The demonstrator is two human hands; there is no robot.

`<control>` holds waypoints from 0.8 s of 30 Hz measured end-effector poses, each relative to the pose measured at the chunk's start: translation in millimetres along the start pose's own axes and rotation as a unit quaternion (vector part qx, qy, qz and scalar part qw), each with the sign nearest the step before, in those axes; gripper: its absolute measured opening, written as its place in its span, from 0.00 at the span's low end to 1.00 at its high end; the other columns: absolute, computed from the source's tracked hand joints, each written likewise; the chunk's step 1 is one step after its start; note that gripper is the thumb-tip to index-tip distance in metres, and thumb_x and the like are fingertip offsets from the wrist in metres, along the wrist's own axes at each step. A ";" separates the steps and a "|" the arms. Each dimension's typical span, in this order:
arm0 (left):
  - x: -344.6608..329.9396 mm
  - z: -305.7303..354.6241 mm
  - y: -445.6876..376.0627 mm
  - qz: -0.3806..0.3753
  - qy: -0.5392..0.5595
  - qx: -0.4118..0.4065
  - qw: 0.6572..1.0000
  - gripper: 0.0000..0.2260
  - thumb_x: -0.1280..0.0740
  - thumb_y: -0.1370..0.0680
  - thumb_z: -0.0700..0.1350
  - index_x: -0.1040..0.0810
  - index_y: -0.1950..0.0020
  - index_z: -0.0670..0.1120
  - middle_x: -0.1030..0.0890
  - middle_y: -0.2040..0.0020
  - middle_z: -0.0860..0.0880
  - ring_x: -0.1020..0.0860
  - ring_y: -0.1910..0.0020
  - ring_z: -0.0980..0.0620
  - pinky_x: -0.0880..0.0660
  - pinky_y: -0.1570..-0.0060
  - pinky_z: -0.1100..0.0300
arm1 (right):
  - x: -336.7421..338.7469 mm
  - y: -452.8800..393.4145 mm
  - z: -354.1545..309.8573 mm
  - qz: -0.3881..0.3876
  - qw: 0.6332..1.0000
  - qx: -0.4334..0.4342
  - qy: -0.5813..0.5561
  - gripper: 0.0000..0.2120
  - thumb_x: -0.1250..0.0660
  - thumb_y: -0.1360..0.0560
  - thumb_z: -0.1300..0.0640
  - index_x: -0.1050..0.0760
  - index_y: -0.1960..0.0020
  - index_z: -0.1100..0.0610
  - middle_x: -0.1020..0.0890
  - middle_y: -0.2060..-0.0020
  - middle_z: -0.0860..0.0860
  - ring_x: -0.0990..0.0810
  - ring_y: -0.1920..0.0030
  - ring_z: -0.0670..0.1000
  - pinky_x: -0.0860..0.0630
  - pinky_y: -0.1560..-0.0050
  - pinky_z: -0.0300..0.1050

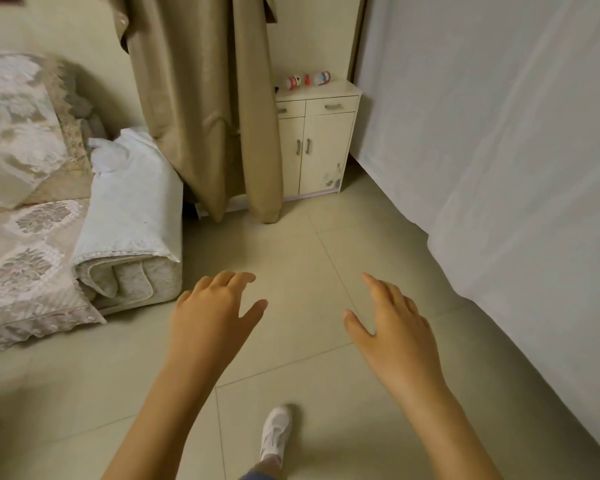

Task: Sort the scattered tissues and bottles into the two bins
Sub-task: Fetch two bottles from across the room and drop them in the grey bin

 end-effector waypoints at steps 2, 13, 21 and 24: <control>-11.6 6.9 -37.8 0.000 0.004 -0.007 1.000 0.20 0.36 0.24 0.61 0.25 0.35 0.54 0.21 0.39 0.55 0.23 0.43 0.50 0.26 0.48 0.54 | -5.6 -35.6 7.1 -0.003 1.000 0.002 -0.002 0.28 0.42 0.22 0.44 0.44 0.25 0.49 0.34 0.29 0.46 0.34 0.31 0.50 0.33 0.38 0.46; -74.4 41.9 -283.2 -0.028 0.072 -0.044 0.996 0.20 0.36 0.24 0.59 0.25 0.35 0.54 0.21 0.39 0.54 0.22 0.43 0.51 0.22 0.47 0.53 | -7.6 -268.3 41.7 -0.004 1.000 -0.012 0.004 0.28 0.42 0.23 0.42 0.45 0.25 0.45 0.36 0.28 0.43 0.35 0.31 0.47 0.33 0.34 0.46; -106.1 65.6 -433.0 -0.055 0.078 -0.068 0.993 0.20 0.38 0.25 0.62 0.27 0.35 0.58 0.22 0.38 0.59 0.23 0.42 0.56 0.22 0.47 0.54 | 5.5 -426.4 72.2 0.022 0.999 -0.021 -0.013 0.29 0.40 0.23 0.43 0.43 0.26 0.48 0.34 0.29 0.46 0.34 0.31 0.49 0.31 0.35 0.47; -121.3 67.6 -484.3 -0.042 0.073 -0.054 0.995 0.20 0.38 0.25 0.63 0.27 0.35 0.59 0.22 0.39 0.59 0.23 0.43 0.57 0.22 0.48 0.57 | -5.2 -490.3 84.5 0.009 1.000 -0.012 -0.018 0.29 0.40 0.23 0.43 0.42 0.26 0.48 0.34 0.29 0.46 0.34 0.31 0.49 0.32 0.35 0.47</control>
Point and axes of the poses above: each hand's wrist, its own y-axis away from the middle knuckle, its own x-axis out of the back of the hand, z = x × y, the point moved 4 cm from there along -y, towards the middle knuckle
